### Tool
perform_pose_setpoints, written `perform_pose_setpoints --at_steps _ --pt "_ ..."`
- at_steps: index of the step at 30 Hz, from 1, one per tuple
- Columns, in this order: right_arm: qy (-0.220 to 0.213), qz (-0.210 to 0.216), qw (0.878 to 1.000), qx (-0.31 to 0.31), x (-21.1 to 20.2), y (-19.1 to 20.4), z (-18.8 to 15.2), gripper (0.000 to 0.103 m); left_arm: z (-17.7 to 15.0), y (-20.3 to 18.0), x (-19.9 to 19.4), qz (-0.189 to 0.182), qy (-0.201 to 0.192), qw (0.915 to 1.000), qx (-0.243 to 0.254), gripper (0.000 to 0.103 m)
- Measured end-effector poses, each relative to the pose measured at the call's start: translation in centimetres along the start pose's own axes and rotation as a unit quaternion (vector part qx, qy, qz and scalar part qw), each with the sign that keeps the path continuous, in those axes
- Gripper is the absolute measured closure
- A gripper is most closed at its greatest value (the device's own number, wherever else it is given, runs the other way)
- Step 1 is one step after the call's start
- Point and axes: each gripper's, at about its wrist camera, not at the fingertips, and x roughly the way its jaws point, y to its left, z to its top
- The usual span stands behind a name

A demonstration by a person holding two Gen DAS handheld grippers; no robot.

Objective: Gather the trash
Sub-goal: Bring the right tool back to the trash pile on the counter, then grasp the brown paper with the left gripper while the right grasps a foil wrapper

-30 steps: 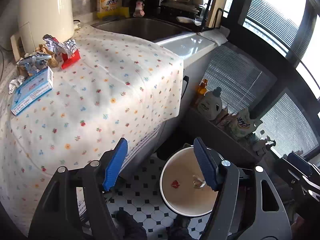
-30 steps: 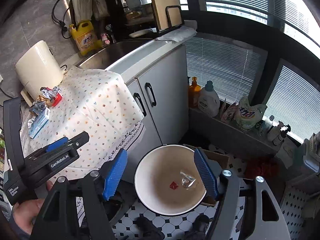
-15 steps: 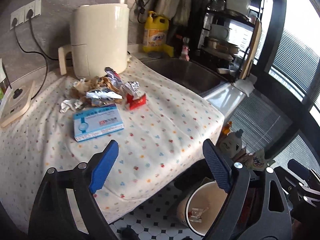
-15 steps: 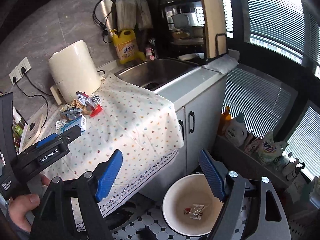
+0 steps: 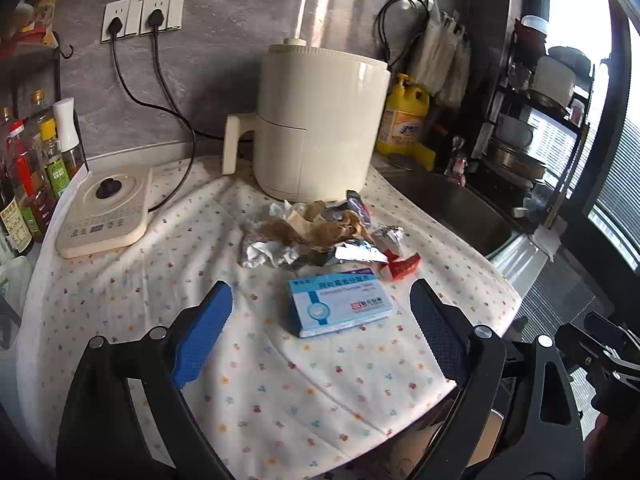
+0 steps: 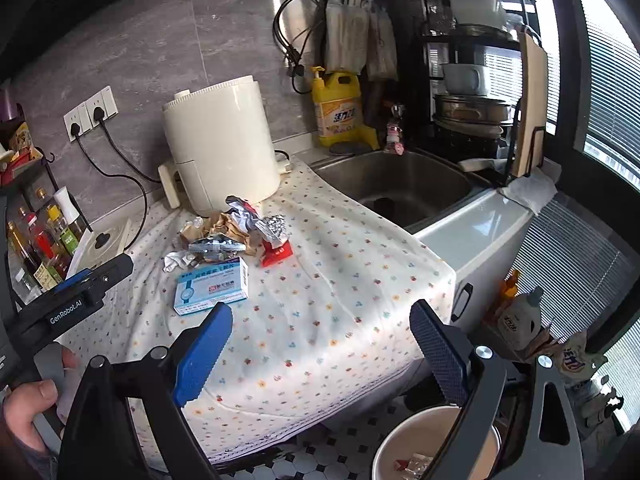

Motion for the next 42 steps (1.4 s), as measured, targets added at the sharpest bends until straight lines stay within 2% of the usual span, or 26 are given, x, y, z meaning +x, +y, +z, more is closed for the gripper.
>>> perform_pose_setpoints --at_steps 4,9,14,19,25,33,40,41,42 --pt "-0.003 0.007 1.0 -0.009 1.3 2.4 0.9 0.015 1.3 2.8 0.7 0.003 -0.005 0.9999 -0.013 0.015" --pt "-0.009 0.003 1.0 -0.012 2.8 4.7 2.0 0.015 3.0 5.1 2.7 -0.008 0.001 0.9998 -0.018 0.023" --pt "-0.013 -0.016 1.0 0.0 4.2 5.6 3.0 0.016 4.1 5.8 5.5 -0.034 0.018 0.9992 -0.011 0.041" --pt "-0.015 -0.039 0.999 0.006 4.9 6.0 3.8 0.017 4.7 5.8 8.5 -0.066 0.039 0.997 -0.01 0.053" --pt "-0.013 -0.073 0.997 0.016 5.0 5.8 3.9 0.018 4.9 5.3 12.4 -0.092 0.069 0.9933 -0.01 0.054" --pt "-0.007 -0.111 0.993 0.031 5.2 4.8 3.7 0.018 4.3 4.4 17.0 -0.09 0.103 0.9906 0.0 0.054" --pt "-0.004 -0.122 0.992 0.031 5.5 5.5 3.6 0.018 4.2 4.3 20.1 -0.084 0.129 0.9881 -0.011 0.054" --pt "-0.004 -0.122 0.992 0.03 5.6 5.6 3.6 0.018 4.1 4.3 20.5 -0.083 0.133 0.9875 -0.013 0.057" --pt "-0.002 -0.121 0.992 0.029 5.7 5.7 3.6 0.018 4.0 4.3 20.7 -0.08 0.136 0.9874 -0.013 0.064"
